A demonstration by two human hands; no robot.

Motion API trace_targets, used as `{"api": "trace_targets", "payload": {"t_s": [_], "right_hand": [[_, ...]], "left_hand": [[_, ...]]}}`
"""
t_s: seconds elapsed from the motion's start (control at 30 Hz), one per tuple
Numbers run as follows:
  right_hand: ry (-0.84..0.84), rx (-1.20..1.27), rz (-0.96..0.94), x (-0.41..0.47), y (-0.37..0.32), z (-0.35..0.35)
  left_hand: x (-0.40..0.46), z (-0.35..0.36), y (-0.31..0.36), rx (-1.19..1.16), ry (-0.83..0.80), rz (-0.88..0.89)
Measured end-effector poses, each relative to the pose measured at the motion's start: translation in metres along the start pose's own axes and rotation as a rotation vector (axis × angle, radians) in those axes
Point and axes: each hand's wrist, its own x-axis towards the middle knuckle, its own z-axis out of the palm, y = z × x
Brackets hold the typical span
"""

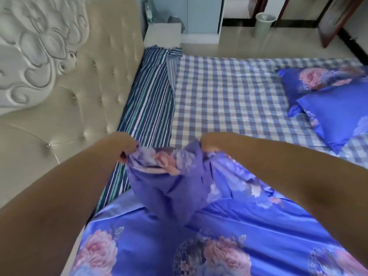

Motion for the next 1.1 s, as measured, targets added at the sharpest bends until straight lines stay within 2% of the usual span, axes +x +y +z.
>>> {"api": "trace_targets", "payload": {"t_s": [0.03, 0.1, 0.13, 0.17, 0.23, 0.3, 0.43, 0.53, 0.63, 0.8, 0.87, 0.9, 0.93, 1.0, 1.1], "right_hand": [[0.359, 0.122, -0.055, 0.016, -0.014, -0.03], [0.907, 0.575, -0.152, 0.022, -0.048, -0.111], [1.058, 0.72, -0.244, 0.027, -0.061, -0.141], [1.112, 0.709, -0.273, 0.033, -0.072, -0.156], [1.01, 0.464, -0.246, 0.054, -0.088, -0.161], [0.862, 0.197, -0.252, 0.077, -0.098, -0.137], [0.521, 0.397, -0.193, 0.114, -0.1, -0.028], [0.291, 0.292, -0.088, 0.134, -0.102, 0.032], [0.198, 0.244, -0.023, 0.152, -0.117, 0.064], [0.085, 0.396, -0.021, 0.209, -0.141, 0.122], [0.099, 0.273, -0.038, 0.24, -0.149, 0.151], [0.064, 0.383, 0.018, 0.253, -0.158, 0.16], [0.01, 0.66, 0.062, 0.269, -0.168, 0.166], [0.152, 0.819, -0.047, 0.296, -0.178, 0.188], [0.176, 1.179, -0.031, 0.331, -0.196, 0.215]], "left_hand": [[0.013, -0.014, -0.005, -0.198, 0.089, 0.047], [0.032, -0.049, -0.001, -0.831, 0.457, 0.185], [0.036, -0.067, 0.005, -1.015, 0.59, 0.243], [0.037, -0.077, 0.012, -1.082, 0.606, 0.337], [0.033, -0.066, 0.022, -1.127, 0.512, 0.514], [0.049, -0.039, 0.013, -1.028, 0.412, 0.537], [0.077, 0.031, -0.045, -0.842, 0.222, 0.307], [0.089, 0.077, -0.091, -0.74, 0.182, 0.105], [0.104, 0.106, -0.126, -0.728, 0.149, 0.008], [0.121, 0.15, -0.179, -0.509, 0.099, -0.023], [0.134, 0.171, -0.203, -0.401, 0.084, -0.03], [0.144, 0.181, -0.214, -0.354, 0.083, -0.044], [0.154, 0.19, -0.225, -0.32, 0.091, -0.069], [0.173, 0.207, -0.243, -0.332, 0.126, -0.133], [0.199, 0.237, -0.262, -0.286, 0.182, -0.135]]}}
